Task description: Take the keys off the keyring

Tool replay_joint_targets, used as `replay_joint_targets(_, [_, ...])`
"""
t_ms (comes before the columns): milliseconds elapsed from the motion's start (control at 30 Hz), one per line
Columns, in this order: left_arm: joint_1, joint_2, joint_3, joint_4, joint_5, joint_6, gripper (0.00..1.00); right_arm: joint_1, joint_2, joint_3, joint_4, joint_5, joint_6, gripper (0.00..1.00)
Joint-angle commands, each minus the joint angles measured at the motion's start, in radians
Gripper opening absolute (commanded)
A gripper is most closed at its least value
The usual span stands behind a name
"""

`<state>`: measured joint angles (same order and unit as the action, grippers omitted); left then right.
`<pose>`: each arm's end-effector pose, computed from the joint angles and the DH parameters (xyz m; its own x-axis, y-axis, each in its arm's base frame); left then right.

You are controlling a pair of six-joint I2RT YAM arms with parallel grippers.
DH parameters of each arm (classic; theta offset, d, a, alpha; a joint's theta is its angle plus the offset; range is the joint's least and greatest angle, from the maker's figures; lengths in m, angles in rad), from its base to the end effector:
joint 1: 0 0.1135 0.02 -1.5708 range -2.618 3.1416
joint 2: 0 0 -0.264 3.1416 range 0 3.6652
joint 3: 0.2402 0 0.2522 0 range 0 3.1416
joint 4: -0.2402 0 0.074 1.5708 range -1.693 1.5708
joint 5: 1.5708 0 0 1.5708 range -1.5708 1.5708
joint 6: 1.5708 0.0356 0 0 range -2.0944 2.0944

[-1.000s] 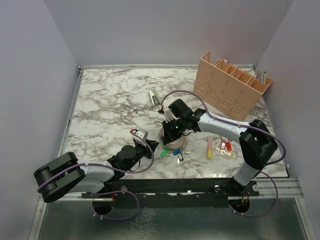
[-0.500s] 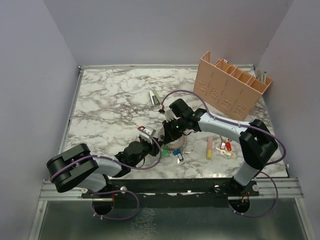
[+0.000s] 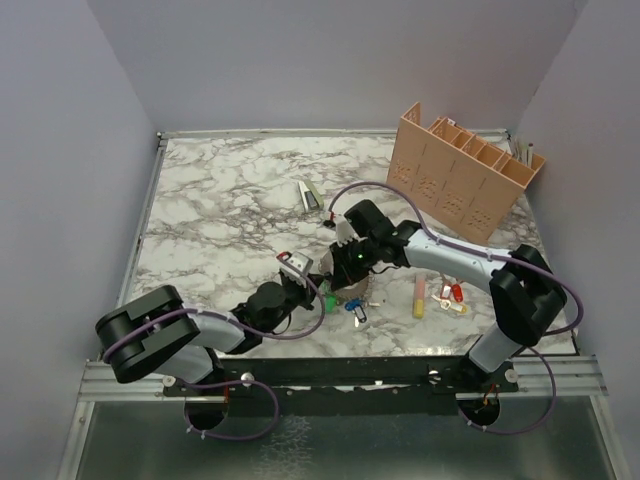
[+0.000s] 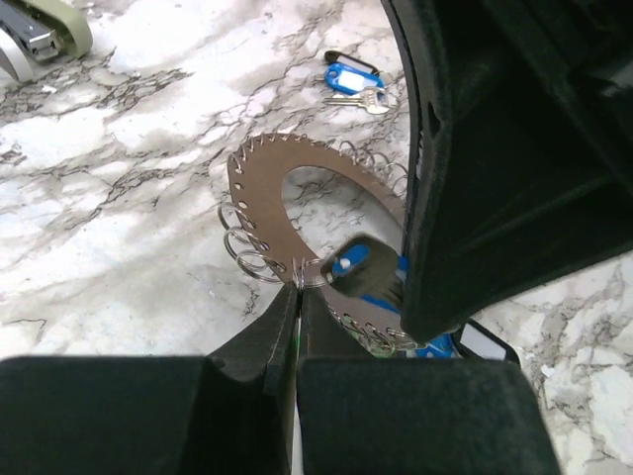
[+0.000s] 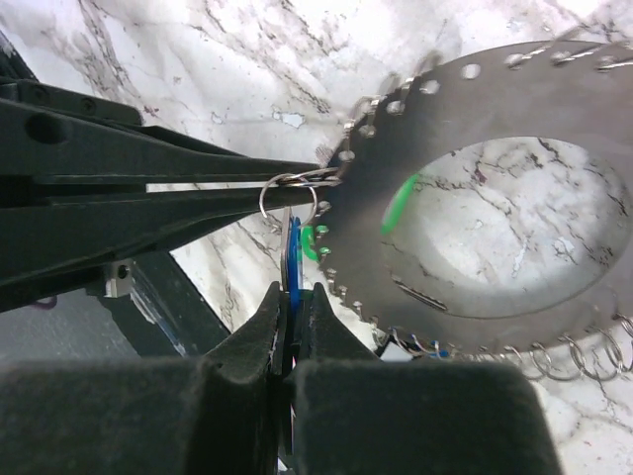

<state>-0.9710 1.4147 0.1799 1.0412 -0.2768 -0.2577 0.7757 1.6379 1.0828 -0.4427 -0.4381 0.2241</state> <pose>0.1337 -0.1782 0.1420 -0.2688 -0.0412 -0.9623 0.5938 0.7796 -0.1993 0.2287 0.2454 0.2095 -0.7623 -0.4658 -0.4494 -0.6450 0.6041 0.4680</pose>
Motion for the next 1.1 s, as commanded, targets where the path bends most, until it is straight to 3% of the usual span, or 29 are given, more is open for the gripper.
replay_joint_targets(0, [-0.003, -0.119, -0.056, 0.030, 0.054, 0.047, 0.00, -0.040, -0.064, -0.032, 0.017, 0.008, 0.018, 0.01])
replay_joint_targets(467, [-0.004, -0.435, -0.039, -0.141, 0.353, 0.208, 0.00, -0.051, -0.125, -0.038, -0.039, -0.026, -0.018, 0.00])
replay_joint_targets(900, [-0.005, -0.419, -0.041, -0.154, 0.285, 0.191, 0.00, -0.050, -0.171, -0.097, -0.034, -0.045, -0.023, 0.00])
replay_joint_targets(1067, [-0.005, -0.452, -0.072, -0.164, 0.256, 0.128, 0.18, -0.050, -0.211, -0.083, -0.047, -0.042, -0.034, 0.00])
